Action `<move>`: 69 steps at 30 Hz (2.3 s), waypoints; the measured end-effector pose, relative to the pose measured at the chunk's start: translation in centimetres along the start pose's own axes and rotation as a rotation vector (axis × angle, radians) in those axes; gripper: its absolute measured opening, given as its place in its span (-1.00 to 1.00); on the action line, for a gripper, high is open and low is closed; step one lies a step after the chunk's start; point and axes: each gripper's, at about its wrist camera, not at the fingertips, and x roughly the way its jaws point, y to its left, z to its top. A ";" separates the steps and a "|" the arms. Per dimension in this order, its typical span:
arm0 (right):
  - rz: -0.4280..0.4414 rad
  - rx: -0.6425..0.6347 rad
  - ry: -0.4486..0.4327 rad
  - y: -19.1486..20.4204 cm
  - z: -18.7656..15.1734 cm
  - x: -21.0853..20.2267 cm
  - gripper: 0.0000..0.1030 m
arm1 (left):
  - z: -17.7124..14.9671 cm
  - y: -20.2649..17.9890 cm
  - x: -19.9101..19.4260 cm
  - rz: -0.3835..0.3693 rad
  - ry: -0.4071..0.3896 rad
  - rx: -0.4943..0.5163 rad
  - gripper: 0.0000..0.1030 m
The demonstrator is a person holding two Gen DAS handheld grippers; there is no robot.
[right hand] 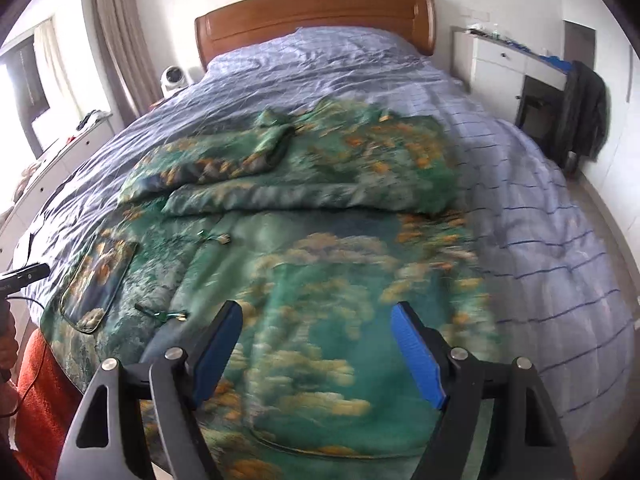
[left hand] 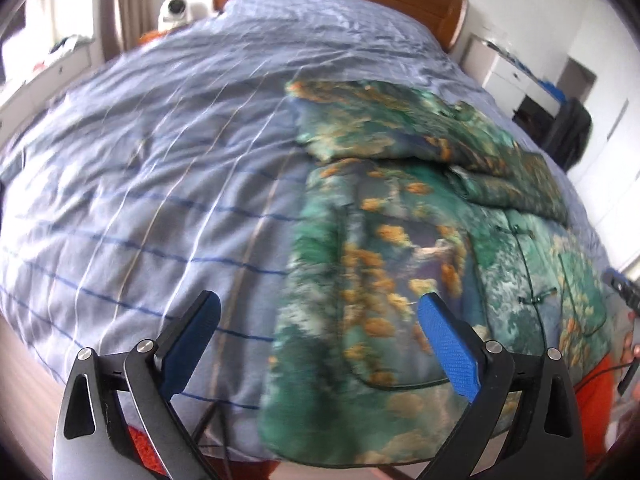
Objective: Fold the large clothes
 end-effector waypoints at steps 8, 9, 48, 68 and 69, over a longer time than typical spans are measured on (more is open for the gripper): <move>-0.071 0.192 0.090 -10.2 -2.3 -2.0 0.53 | -0.8 2.7 3.7 -0.097 0.120 -0.078 0.93; -0.071 0.220 0.098 -11.1 -2.7 -2.1 0.53 | -1.1 2.6 4.0 -0.103 0.130 -0.079 0.93; 0.261 0.163 0.283 -8.1 -1.5 -3.6 -0.71 | -5.0 -2.9 1.0 -0.109 0.219 0.106 -0.77; 0.460 0.262 0.303 -9.2 -2.2 -12.7 -0.75 | -8.7 0.9 -9.5 -0.174 0.264 0.003 -0.78; 0.496 0.297 0.286 -9.6 -2.0 -14.0 -0.75 | -8.1 1.5 -10.7 -0.196 0.249 -0.025 -0.78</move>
